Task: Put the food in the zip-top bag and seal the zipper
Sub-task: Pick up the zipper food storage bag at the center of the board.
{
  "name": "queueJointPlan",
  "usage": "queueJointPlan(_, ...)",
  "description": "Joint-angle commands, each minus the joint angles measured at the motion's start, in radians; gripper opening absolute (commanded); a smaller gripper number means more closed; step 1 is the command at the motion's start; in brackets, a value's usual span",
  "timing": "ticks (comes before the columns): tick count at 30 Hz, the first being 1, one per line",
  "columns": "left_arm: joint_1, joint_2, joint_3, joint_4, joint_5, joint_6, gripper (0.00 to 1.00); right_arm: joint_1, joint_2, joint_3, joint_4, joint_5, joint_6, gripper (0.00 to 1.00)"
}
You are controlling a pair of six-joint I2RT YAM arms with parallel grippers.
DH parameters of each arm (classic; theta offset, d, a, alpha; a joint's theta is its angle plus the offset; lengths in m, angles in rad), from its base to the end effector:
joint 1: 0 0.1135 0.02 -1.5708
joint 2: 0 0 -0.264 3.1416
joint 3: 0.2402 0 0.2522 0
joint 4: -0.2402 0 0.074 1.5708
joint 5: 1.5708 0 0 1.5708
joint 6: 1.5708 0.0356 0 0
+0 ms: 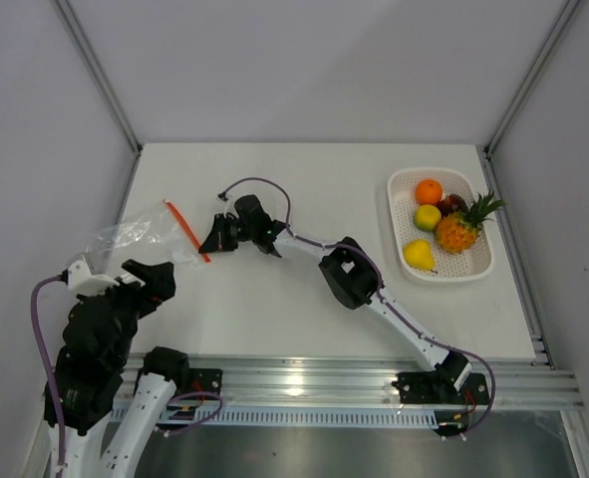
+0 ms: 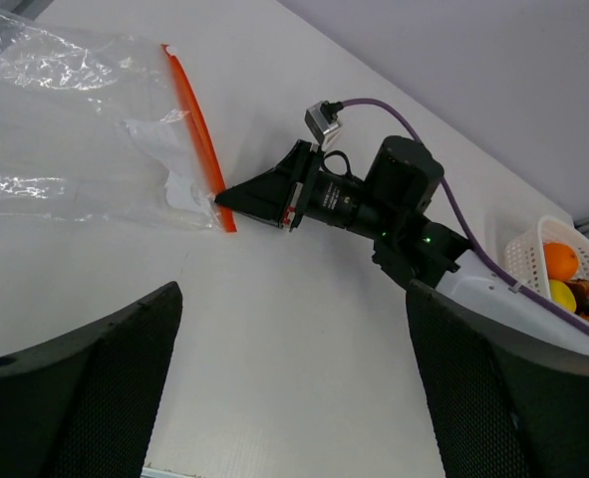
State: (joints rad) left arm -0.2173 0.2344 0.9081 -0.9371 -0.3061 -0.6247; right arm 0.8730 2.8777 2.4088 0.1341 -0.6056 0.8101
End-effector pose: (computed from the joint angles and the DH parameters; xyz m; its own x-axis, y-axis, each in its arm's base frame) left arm 0.0233 0.0058 0.3464 -0.1603 -0.5357 -0.8291 -0.2124 0.8390 -0.5010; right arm 0.3816 0.4866 0.0913 -0.8521 -0.0893 -0.5157 -0.5196 0.2626 0.8131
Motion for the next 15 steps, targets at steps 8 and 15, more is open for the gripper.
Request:
queueJointPlan(8, 0.009, 0.009, 0.009, 0.032, 0.157, 0.054, 0.84, -0.002, -0.643, -0.738, 0.144, 0.187, -0.176, 0.00)
queueJointPlan(15, 0.009, 0.063, -0.057, 0.093, 0.410, -0.023, 0.74, 0.027, -1.041, -1.146, 0.035, 0.354, -0.337, 0.00)
